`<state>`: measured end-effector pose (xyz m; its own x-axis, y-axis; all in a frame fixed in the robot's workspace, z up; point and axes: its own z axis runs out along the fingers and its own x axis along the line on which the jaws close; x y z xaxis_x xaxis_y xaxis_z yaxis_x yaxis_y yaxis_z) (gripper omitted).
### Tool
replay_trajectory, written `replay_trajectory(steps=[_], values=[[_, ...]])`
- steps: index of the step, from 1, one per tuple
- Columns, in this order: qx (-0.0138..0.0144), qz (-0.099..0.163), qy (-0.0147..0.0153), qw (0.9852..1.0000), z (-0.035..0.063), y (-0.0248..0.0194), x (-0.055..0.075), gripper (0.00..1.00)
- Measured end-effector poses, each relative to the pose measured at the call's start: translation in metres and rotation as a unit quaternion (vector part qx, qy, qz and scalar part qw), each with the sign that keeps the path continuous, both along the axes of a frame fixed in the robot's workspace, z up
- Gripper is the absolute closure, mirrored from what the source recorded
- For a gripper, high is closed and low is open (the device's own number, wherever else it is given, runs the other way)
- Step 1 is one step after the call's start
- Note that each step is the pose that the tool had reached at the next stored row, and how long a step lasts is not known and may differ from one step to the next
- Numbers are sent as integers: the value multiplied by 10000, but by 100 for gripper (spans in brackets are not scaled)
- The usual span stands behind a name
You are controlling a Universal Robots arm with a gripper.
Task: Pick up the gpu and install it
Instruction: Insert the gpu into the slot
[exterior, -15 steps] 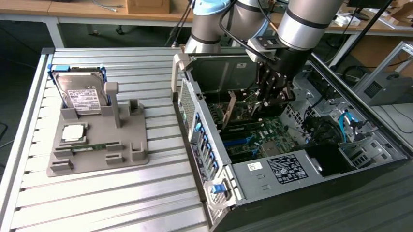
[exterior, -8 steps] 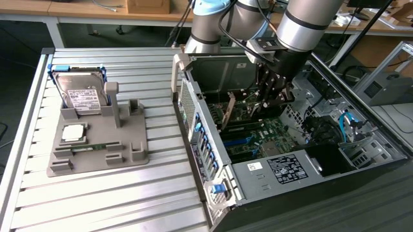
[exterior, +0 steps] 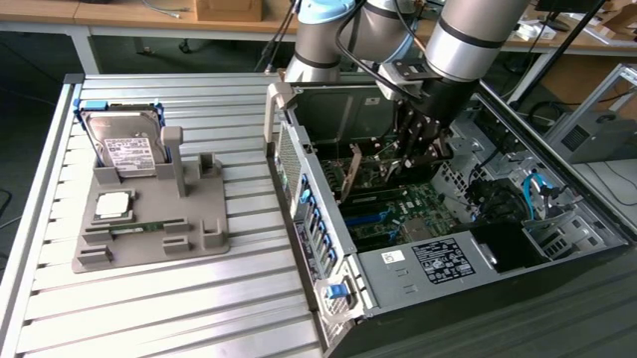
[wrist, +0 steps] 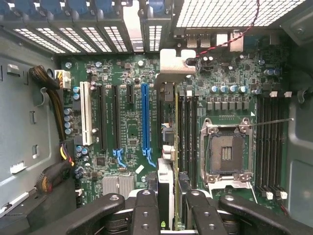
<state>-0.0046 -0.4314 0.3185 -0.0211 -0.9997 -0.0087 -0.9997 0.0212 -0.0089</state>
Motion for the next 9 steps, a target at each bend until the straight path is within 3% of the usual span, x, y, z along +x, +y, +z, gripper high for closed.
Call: replay_trajectory(steps=[9], values=[[0, 0, 0, 10000, -12, -60, -23, 73]])
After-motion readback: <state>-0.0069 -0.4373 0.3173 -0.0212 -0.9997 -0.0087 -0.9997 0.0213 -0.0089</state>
